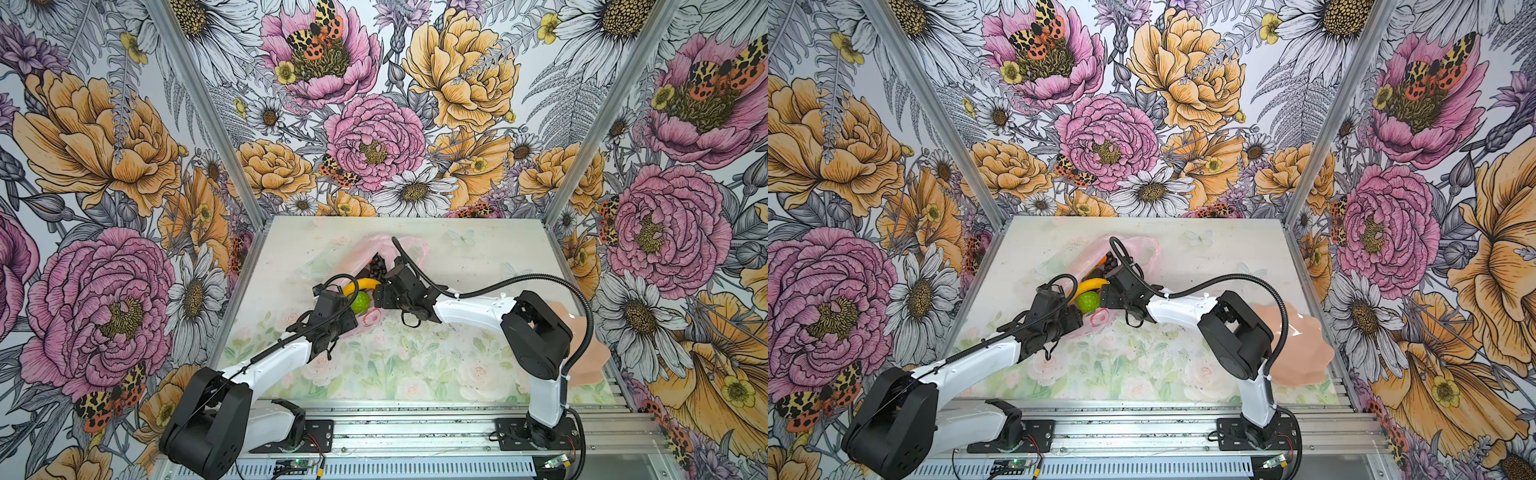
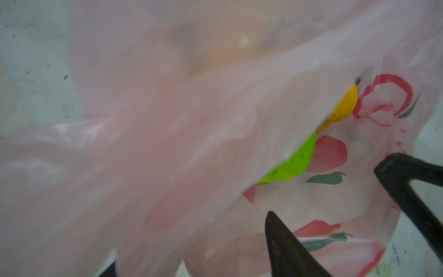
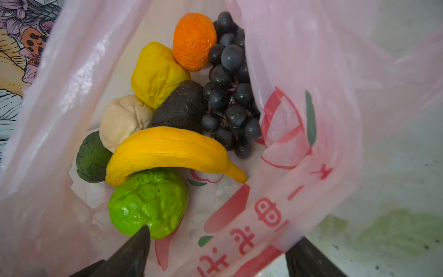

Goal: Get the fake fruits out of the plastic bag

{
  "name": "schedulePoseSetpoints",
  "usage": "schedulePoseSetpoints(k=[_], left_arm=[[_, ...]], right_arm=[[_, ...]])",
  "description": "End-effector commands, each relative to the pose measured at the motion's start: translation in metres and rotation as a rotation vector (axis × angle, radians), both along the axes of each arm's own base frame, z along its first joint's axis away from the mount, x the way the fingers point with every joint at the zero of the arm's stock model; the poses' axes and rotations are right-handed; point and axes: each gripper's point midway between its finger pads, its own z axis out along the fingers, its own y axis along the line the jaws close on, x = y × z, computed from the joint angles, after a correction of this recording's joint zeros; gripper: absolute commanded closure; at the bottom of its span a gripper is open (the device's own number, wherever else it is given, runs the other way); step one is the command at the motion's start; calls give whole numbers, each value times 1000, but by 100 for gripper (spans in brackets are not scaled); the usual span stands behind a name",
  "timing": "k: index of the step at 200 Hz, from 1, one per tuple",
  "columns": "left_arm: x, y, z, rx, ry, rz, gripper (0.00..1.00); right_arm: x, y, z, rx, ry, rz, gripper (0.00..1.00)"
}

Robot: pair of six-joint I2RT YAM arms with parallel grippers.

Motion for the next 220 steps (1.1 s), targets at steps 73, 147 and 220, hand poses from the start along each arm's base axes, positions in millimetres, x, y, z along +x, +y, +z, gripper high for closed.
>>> schedulePoseSetpoints(k=[73,147,220], left_arm=[[19,68,28,94,9,204,12],[54,85,40,49,-42,259,18],[65,69,47,13,-104,191,49]], right_arm=[[-13,-31,-34,-127,-17,-6,51],[-18,-30,-36,-136,-27,27,53],[-24,-31,-4,-93,-77,53,33]])
